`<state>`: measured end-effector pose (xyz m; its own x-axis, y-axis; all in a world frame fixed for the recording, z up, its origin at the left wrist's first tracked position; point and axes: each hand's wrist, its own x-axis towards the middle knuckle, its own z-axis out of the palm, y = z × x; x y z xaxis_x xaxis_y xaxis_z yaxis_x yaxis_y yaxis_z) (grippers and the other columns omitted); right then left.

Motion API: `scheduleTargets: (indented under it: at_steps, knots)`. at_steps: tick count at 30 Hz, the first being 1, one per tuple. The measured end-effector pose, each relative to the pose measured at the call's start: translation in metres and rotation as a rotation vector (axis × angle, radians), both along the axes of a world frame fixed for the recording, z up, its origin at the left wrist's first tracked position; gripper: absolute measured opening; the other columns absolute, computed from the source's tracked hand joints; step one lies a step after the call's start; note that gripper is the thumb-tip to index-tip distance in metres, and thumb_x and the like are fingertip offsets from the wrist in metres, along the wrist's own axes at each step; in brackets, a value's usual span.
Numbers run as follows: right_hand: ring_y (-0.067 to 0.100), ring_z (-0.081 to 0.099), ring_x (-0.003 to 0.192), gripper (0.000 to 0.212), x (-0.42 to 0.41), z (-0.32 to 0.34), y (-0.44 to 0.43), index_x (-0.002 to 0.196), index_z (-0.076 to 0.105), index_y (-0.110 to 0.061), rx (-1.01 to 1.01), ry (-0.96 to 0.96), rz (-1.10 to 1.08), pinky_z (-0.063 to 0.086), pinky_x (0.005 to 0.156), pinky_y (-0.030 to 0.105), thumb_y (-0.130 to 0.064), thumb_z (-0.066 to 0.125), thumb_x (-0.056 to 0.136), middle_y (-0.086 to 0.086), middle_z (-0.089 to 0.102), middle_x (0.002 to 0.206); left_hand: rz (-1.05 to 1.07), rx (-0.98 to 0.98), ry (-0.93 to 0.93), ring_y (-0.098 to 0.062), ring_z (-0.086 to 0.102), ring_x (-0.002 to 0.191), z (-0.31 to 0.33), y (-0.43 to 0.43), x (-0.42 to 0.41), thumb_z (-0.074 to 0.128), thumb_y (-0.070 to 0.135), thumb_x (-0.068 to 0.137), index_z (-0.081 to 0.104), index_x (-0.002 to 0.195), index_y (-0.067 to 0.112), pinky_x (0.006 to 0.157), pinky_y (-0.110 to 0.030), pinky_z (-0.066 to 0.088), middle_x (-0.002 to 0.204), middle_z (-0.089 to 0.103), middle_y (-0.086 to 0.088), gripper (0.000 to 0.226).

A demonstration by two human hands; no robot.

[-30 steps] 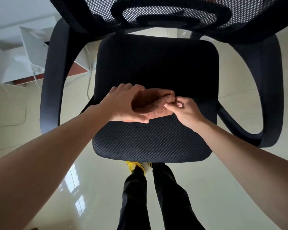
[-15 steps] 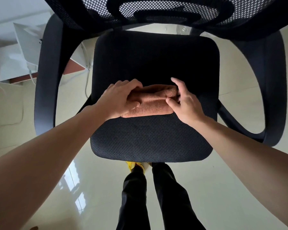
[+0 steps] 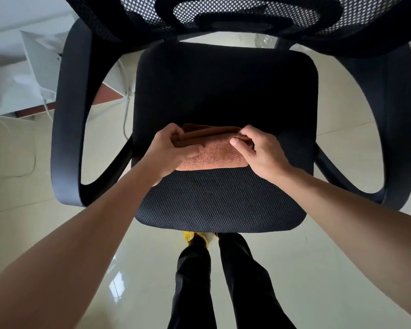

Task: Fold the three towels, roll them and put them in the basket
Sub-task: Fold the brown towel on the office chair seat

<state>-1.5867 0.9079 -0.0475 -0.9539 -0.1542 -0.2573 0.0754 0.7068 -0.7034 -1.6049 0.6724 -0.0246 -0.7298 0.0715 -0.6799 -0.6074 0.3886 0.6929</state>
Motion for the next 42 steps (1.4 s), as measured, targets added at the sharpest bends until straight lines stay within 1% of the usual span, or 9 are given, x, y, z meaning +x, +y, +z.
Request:
scheduleTargets:
  at_steps: [7, 11, 16, 20, 25, 29, 34, 38, 42]
  knots:
    - [0.027, 0.064, 0.078, 0.028, 0.001, -0.012, -0.016, 0.117, 0.05, -0.013, 0.138, -0.043, -0.135, 0.049, 0.065, 0.035, -0.034, 0.047, 0.099, 0.002, 0.063, 0.088, 0.313, -0.094, -0.049, -0.017, 0.059, 0.096, -0.023, 0.016, -0.008, 0.073, 0.036, 0.08, 0.057, 0.101, 0.025, 0.071, -0.031, 0.051, 0.101, 0.057, 0.006, 0.029]
    - [0.034, 0.066, 0.084, 0.037, 0.002, -0.026, -0.028, 0.13, 0.044, -0.019, 0.338, -0.064, -0.191, 0.039, 0.061, 0.032, -0.041, 0.036, 0.101, 0.005, 0.065, 0.112, 0.088, -0.513, 0.172, -0.025, 0.059, 0.089, -0.036, 0.035, -0.003, 0.049, 0.04, 0.094, 0.048, 0.114, 0.021, 0.067, -0.034, 0.043, 0.089, 0.056, 0.006, 0.027]
    - [0.031, 0.054, 0.108, 0.044, -0.003, -0.027, -0.027, 0.14, 0.041, -0.021, 0.55, -0.014, -0.184, 0.044, 0.071, 0.041, -0.042, 0.037, 0.101, 0.01, 0.054, 0.125, -0.297, -0.859, 0.41, -0.032, 0.047, 0.113, -0.044, 0.034, 0.004, 0.04, 0.036, 0.098, 0.044, 0.134, 0.022, 0.08, -0.044, 0.041, 0.126, 0.049, -0.013, 0.039]
    - [0.035, 0.026, 0.142, 0.043, -0.001, -0.032, -0.022, 0.143, 0.039, -0.029, 0.638, 0.057, -0.021, 0.031, 0.105, 0.058, -0.035, 0.041, 0.101, 0.014, 0.034, 0.152, -0.434, -0.862, 0.624, -0.035, 0.041, 0.129, -0.051, 0.023, 0.007, 0.043, 0.029, 0.098, 0.06, 0.123, 0.018, 0.098, -0.051, 0.036, 0.14, 0.046, -0.017, 0.032]
    - [0.031, 0.002, 0.149, 0.047, -0.006, -0.049, -0.019, 0.148, 0.025, -0.037, 0.673, -0.044, 0.032, 0.015, 0.113, 0.06, -0.041, 0.031, 0.101, 0.01, 0.009, 0.162, -0.494, -0.883, 0.56, -0.032, 0.025, 0.142, -0.066, 0.025, 0.01, 0.036, 0.028, 0.1, 0.052, 0.132, 0.021, 0.106, -0.051, 0.028, 0.15, 0.035, -0.016, 0.036]
    - [0.032, 0.023, 0.144, 0.048, -0.008, -0.031, -0.021, 0.143, 0.039, -0.027, 0.628, 0.052, -0.033, 0.026, 0.109, 0.055, -0.039, 0.047, 0.097, 0.013, 0.03, 0.155, -0.508, -0.862, 0.562, -0.033, 0.03, 0.138, -0.052, 0.029, 0.003, 0.046, 0.022, 0.097, 0.049, 0.132, 0.02, 0.106, -0.049, 0.029, 0.146, 0.038, -0.014, 0.034]
    - [0.03, 0.051, 0.125, 0.032, 0.021, -0.009, -0.013, 0.118, 0.065, -0.012, 0.522, 0.339, 0.168, 0.045, 0.091, 0.049, -0.009, 0.065, 0.086, 0.009, 0.06, 0.13, -0.809, -0.804, 0.917, -0.038, 0.055, 0.102, -0.028, 0.003, 0.009, 0.068, 0.009, 0.077, 0.068, 0.104, 0.008, 0.086, -0.046, 0.043, 0.111, 0.06, -0.016, 0.027]
    - [0.024, 0.009, 0.149, 0.076, 0.044, -0.012, -0.014, 0.15, 0.025, -0.008, 0.538, 0.037, 0.277, 0.031, 0.109, 0.048, -0.041, 0.056, 0.088, 0.013, 0.012, 0.161, -0.969, -0.77, 0.678, -0.031, 0.023, 0.144, -0.032, -0.011, 0.036, 0.041, 0.048, 0.092, 0.028, 0.148, 0.007, 0.111, -0.048, 0.026, 0.157, 0.023, -0.015, 0.071]
    - [0.025, 0.005, 0.149, 0.091, 0.029, -0.017, -0.021, 0.152, 0.012, -0.008, 0.645, 0.0, 0.261, 0.03, 0.111, 0.05, -0.043, 0.062, 0.084, 0.014, 0.003, 0.162, -1.01, -0.848, 0.621, -0.026, 0.003, 0.148, -0.042, -0.006, 0.025, 0.051, 0.054, 0.082, 0.003, 0.151, 0.007, 0.117, -0.047, 0.013, 0.161, 0.0, -0.011, 0.096]
